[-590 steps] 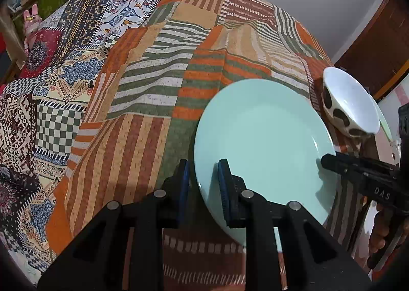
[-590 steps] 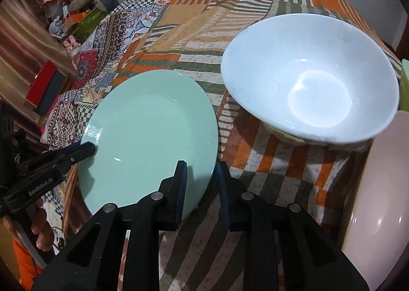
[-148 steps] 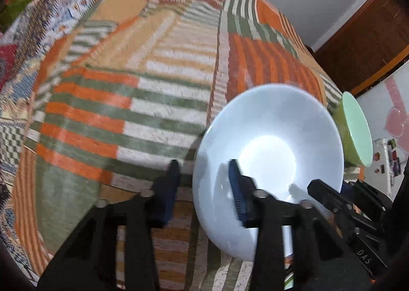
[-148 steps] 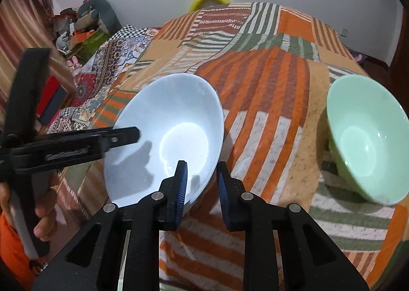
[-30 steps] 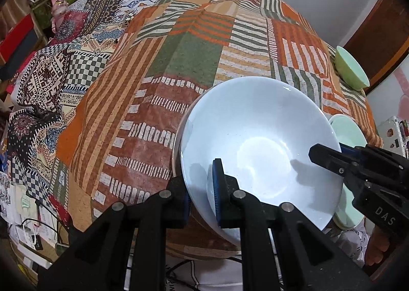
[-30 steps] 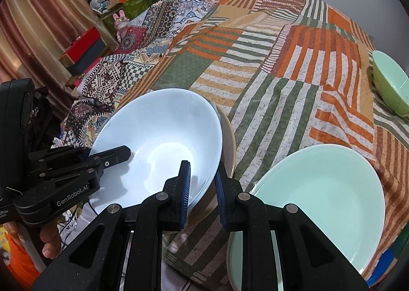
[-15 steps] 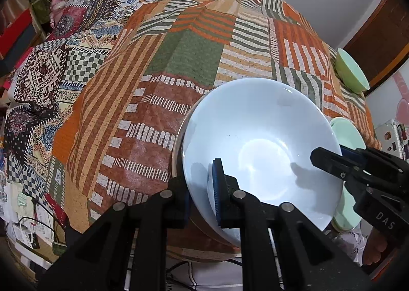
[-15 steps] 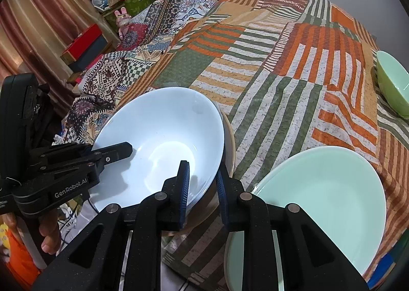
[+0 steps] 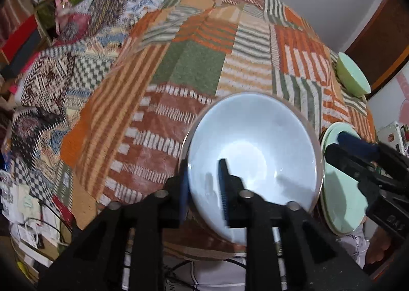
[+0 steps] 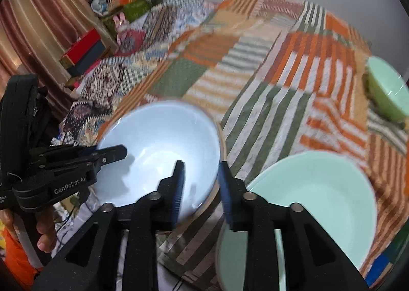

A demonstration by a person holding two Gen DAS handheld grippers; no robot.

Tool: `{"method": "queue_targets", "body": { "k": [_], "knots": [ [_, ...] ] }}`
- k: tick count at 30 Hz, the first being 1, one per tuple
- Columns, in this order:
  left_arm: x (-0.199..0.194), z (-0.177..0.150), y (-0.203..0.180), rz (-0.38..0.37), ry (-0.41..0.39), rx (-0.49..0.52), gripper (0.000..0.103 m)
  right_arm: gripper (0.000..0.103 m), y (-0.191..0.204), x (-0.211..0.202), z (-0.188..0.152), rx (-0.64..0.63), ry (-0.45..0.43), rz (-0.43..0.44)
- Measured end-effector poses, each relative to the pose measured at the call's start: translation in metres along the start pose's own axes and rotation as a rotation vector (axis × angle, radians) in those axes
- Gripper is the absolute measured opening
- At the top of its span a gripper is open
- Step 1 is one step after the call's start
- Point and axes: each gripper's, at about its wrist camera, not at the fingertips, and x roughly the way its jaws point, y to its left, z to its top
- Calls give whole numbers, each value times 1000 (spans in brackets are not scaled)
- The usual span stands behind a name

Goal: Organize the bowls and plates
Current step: 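Open both tools off the white bowl and move to the mint-green bowl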

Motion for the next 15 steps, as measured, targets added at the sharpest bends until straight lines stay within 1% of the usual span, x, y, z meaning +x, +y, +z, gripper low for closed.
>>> {"method": "queue_targets", "body": {
  "k": [1, 3, 7, 12, 15],
  "knots": [
    [-5, 2, -1, 3, -24, 1, 37, 50, 0, -8, 1, 0, -32, 2],
    [-15, 6, -4, 6, -61, 6, 40, 53, -2, -16, 2, -4, -62, -2],
    [-35, 13, -16, 16, -122, 36, 41, 53, -7, -24, 5, -8, -83, -17],
    [-54, 19, -38, 10, -176, 86, 43, 53, -25, -40, 3, 40, -119, -19],
    [-63, 22, -55, -14, -203, 109, 49, 53, -43, -55, 1, 73, -153, -42]
  ]
}}
